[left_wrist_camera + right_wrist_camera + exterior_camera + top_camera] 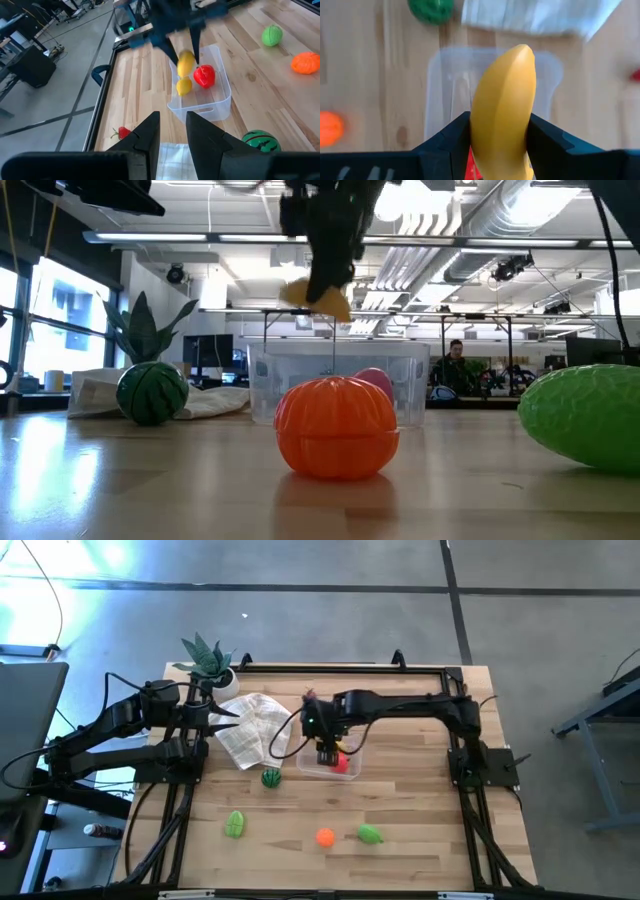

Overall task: Pick and placing Produce into tupperware
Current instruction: Put the yellow banana into the transparent container

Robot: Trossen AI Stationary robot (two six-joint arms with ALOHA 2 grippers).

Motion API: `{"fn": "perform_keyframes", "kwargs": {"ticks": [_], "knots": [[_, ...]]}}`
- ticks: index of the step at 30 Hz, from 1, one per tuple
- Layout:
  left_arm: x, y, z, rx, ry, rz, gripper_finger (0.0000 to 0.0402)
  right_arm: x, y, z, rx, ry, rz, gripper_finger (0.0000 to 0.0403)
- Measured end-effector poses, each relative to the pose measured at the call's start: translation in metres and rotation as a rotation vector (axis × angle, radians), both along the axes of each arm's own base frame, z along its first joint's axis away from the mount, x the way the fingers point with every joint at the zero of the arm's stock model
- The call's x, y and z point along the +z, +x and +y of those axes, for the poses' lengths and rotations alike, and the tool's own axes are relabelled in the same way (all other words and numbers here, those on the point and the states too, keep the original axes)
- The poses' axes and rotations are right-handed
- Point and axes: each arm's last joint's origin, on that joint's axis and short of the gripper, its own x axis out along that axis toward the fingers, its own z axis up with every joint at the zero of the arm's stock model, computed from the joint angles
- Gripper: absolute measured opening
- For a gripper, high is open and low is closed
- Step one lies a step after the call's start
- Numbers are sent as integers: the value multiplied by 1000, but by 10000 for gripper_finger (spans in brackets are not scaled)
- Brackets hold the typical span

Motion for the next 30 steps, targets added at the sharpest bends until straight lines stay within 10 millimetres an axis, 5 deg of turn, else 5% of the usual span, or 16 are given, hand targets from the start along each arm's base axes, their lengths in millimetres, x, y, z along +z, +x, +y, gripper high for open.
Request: {"fn": "perform_keyframes", "kwargs": {"ticks": [11, 30], "knots": [[0, 0, 0, 0, 0, 0, 85, -50, 11, -6, 3, 57, 61, 153], [0, 0, 0, 0, 0, 0, 85, -93, 6, -6, -7, 110, 54, 153]]}}
